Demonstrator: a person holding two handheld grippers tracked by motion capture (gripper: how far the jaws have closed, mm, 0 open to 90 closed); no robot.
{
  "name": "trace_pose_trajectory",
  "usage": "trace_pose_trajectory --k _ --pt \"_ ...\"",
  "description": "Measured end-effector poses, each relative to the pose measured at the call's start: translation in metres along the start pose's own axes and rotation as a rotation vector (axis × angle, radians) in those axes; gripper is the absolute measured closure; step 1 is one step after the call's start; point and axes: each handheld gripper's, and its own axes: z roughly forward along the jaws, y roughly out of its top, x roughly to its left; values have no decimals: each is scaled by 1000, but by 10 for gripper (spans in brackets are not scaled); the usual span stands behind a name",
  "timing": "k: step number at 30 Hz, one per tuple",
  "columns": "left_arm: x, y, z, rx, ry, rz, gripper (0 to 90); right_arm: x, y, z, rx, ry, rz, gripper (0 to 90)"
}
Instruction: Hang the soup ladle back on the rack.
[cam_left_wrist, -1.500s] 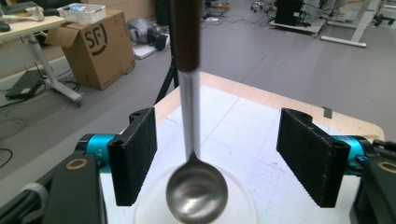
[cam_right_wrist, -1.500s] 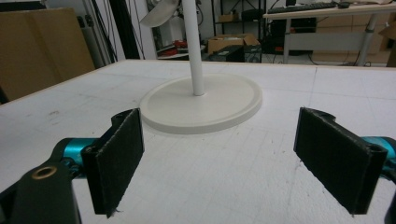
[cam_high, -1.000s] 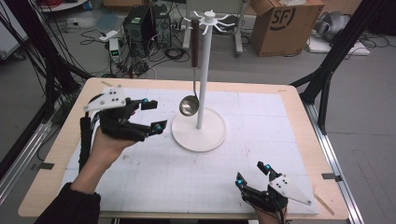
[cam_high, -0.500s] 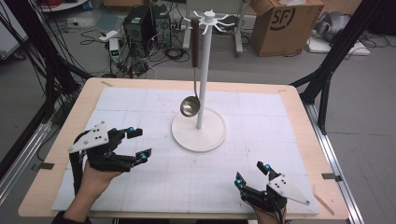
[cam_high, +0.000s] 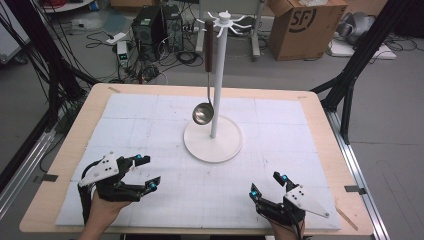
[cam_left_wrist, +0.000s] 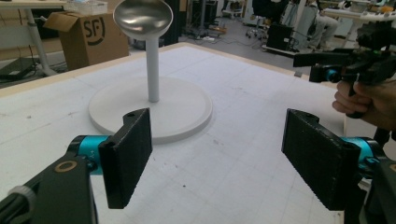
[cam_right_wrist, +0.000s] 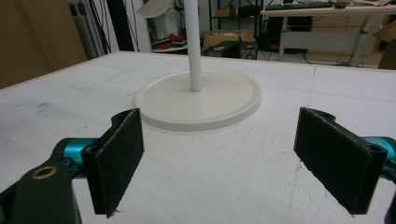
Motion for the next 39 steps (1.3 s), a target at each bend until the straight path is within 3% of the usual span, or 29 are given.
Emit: trace_pose_trajectory --k 7,14,17,23,28,39 --pt "-1 -11 -3 3 39 16 242 3 2 0 -9 8 -11 149" --pt "7 -29 -11 -18 86 -12 240 3 3 -2 -17 12 -14 149" --pt "5 -34 -15 -32 107 5 230 4 4 -2 -17 16 -13 148" --pt "3 -39 -18 -47 125 13 228 6 4 -2 -14 34 -19 149" --pt "2 -43 -15 -24 125 22 223 7 4 -1 -9 37 -30 148" --pt "6 -47 -16 -32 141 6 218 10 3 0 1 43 -41 148"
